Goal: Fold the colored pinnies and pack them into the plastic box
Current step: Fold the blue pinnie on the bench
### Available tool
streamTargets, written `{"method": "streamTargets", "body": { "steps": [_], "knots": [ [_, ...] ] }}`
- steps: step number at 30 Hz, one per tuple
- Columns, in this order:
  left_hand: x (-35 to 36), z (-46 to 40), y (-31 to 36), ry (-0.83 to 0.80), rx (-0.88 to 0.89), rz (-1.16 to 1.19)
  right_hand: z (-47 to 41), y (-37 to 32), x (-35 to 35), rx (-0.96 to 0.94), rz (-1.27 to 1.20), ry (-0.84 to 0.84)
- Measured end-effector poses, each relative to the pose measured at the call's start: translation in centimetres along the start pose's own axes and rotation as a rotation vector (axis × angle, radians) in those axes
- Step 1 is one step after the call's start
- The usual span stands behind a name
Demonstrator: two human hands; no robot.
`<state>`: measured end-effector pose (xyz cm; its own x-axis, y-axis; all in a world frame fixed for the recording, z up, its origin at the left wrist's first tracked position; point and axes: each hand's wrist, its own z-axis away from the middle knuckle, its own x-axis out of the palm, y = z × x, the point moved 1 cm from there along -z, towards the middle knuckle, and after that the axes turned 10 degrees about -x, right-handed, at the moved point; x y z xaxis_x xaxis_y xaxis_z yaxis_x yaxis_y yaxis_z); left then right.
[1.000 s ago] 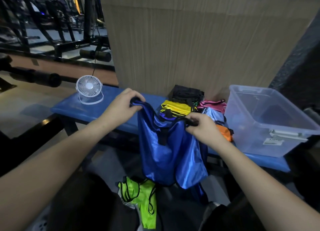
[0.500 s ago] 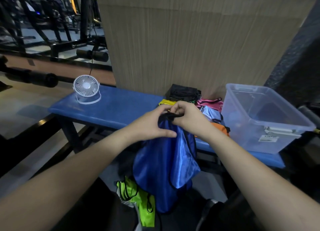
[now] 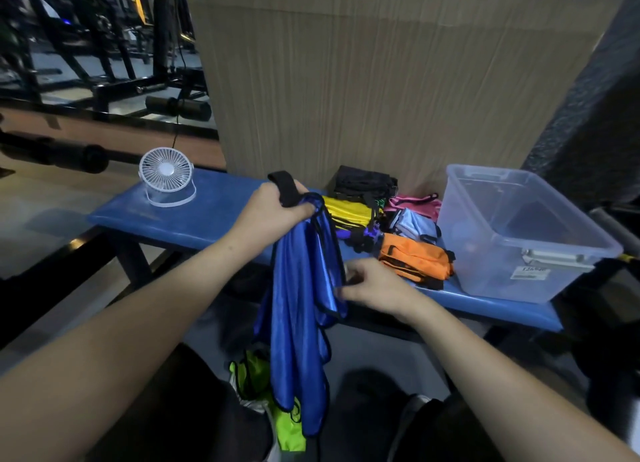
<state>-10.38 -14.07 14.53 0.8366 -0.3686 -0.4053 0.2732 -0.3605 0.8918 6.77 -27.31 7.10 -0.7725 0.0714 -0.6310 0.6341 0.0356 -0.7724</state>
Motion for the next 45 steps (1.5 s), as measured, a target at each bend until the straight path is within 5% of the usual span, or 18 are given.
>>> {"method": "streamTargets", "body": {
  "steps": [4,10,15,21,29,34,40,45],
  "knots": [
    [-1.8,-0.5,-0.2,0.071,-0.018,-0.042,0.3,0.7,-0.5,0.052,0.043,0.067],
    [-2.8,-0.6,-3.0,0.091,-0.089,-0.154,-1.1,-1.2,-4.6,-0.066,-0.22,0.483],
    [-0.2,0.3,-2.6,-0.056,-0.054,-0.111,-3.2,-5.4,-5.6,-0.257,-0.058,0.365],
    [2.3,2.3,1.3,-0.366,-0.022,0.043,-4.7,-7.4,-5.3,-0.227,0.053,0.379],
    [3.3,2.1,0.2,-0.154,0.004,-0.11,-3.9,-7.7,-4.3,-0.195,0.036,0.284],
    [2.2,1.6,-0.2,-0.207,-0.036,-0.046,-2.5,-6.4,-5.4,-0.225,0.012,0.094],
    [1.7,1.8,0.0,-0.345,-0.021,-0.058,-2.2,-5.0,-5.3,-0.188,0.098,0.204],
    [1.7,2.1,0.0,-0.28,0.02,-0.095,-2.5,-5.9,-4.8,-0.226,0.21,0.195]
  ]
}}
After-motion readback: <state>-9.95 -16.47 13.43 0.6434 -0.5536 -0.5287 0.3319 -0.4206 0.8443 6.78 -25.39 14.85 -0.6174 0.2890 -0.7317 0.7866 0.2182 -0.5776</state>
